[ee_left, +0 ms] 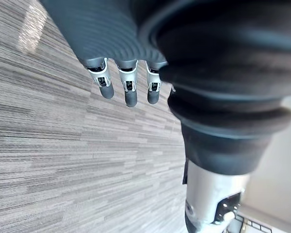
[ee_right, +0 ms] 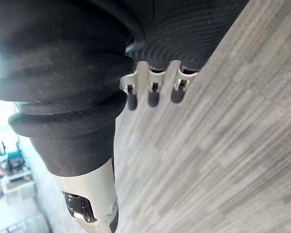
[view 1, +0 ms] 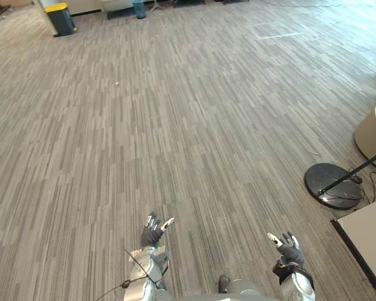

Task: Organize washtable

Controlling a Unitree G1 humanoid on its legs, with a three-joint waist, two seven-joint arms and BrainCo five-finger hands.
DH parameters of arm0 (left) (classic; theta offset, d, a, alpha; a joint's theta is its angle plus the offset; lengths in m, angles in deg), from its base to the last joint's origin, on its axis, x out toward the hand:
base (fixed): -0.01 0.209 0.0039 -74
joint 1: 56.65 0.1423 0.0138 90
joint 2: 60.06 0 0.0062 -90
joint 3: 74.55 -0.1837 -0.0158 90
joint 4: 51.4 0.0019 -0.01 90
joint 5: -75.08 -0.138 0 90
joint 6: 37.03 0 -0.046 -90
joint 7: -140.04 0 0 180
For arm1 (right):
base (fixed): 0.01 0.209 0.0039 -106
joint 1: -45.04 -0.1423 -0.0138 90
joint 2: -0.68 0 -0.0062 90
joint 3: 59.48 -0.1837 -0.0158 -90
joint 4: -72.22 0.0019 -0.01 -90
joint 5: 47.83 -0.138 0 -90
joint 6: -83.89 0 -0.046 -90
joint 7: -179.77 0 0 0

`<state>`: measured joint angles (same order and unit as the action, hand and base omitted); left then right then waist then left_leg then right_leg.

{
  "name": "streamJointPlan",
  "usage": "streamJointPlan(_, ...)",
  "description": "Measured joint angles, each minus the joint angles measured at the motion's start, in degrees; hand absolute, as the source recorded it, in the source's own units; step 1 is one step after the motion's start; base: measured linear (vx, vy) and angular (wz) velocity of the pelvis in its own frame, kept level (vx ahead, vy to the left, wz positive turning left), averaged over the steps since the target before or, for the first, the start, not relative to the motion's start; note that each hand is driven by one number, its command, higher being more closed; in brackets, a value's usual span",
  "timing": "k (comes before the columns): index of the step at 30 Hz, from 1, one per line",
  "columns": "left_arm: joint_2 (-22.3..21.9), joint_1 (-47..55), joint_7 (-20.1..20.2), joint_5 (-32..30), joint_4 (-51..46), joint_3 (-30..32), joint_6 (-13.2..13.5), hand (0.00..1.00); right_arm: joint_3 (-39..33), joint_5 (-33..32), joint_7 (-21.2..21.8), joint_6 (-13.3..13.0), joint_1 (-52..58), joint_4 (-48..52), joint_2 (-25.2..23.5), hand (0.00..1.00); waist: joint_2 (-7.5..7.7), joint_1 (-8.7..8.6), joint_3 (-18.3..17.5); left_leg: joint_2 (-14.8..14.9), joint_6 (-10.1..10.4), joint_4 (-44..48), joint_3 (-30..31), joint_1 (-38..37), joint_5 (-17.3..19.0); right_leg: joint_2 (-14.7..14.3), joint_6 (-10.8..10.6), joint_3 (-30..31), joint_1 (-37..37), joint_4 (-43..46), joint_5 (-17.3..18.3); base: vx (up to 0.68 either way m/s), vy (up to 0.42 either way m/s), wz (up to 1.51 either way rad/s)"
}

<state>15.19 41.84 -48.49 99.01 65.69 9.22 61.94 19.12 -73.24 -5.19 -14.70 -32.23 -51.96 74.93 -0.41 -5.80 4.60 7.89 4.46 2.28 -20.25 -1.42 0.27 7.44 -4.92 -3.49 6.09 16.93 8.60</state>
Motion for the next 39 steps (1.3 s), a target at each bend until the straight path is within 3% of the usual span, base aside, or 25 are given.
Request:
streamJointPlan(2,0.45,0.08,0.37,-0.05,-0.23,0.22,-0.01,0.00,0.41,0.78,0.16,0.05,-0.56,-0.69,0.13,0.00,-1.03,0.34,0.74,-0.92,-1.52,-0.12,-3.13,-1.42,1.19,1.54,-2.66,-1.55,2.93,3.71,-2.26,0.03,0.232,-0.64)
streamJointPlan(4,1.80,0.55,0.94,-0.64,-0.82,0.11,0.10,0.00,2.22,0.90,0.26,0.10,-1.19,-1.25,-0.08,0.00,-2.14,-0.19,1.51,-1.39,-2.00,-0.05,-5.16,-2.71,2.11,3.29,-1.42,-9.68,3.22,4.59,-4.80,-0.01,0.203,-0.55)
streamJointPlan(8,3.44,0.41,2.13,-1.22,-1.19,0.06,0.27,0.00,3.54,1.87,1.55,0.12,-1.07,-1.57,-0.24,0.00,-0.89,-0.54,1.67,-2.98,-2.22,-0.14,-5.14,-1.57,2.45,2.77,-0.40,-9.18,-0.02,-5.29,-5.54,-0.03,0.055,-0.14)
streamJointPlan(12,2.01,1.86,2.65,-2.34,-0.87,-0.39,0.27,0.00,4.09,2.03,1.48,0.12,-1.61,-2.63,1.13,0.00,-1.16,0.09,1.72,-2.73,-2.41,-1.07,-4.98,-2.32,2.29,1.62,0.64,-9.23,-2.25,-10.50,-8.09,-0.07,0.012,-0.06)
streamJointPlan(20,1.95,3.45,3.36,-2.00,0.74,-2.52,0.25,0.00,5.71,3.19,1.55,0.12,-2.10,-3.72,1.01,0.00,-0.19,0.68,-0.24,-4.11,-3.15,-7.34,-1.65,-2.98,-0.89,1.34,0.18,-12.74,-3.95,-13.63,-9.27,0.02,0.006,0.21)
streamJointPlan(27,2.96,2.94,3.27,-1.84,2.68,-2.79,0.31,0.00,8.10,1.24,2.82,0.11,-2.56,-5.03,0.64,0.00,0.68,1.48,-1.11,-4.79,-3.13,-7.54,-1.06,-3.13,-0.87,1.31,0.26,-12.90,-4.78,-15.18,-9.58,0.05,0.009,0.01)
streamJointPlan(28,3.02,2.75,2.15,-1.81,5.66,-2.34,0.35,0.00,7.98,0.71,2.70,0.08,-4.22,-7.70,0.79,0.00,1.36,1.89,-1.88,-4.86,-3.15,-8.12,-1.56,-3.51,-0.92,0.79,0.95,-11.47,-5.18,-17.41,-11.41,0.00,0.000,0.00)
streamJointPlan(39,2.84,3.00,2.40,-0.81,5.72,-0.54,0.39,0.00,6.67,-1.39,2.40,-0.07,-3.67,-7.65,1.24,0.00,1.62,1.99,-2.29,-4.62,-3.13,-7.68,-2.04,-2.36,-0.89,0.11,0.85,-11.56,-5.87,-21.41,-13.54,0.00,-0.008,-0.01)
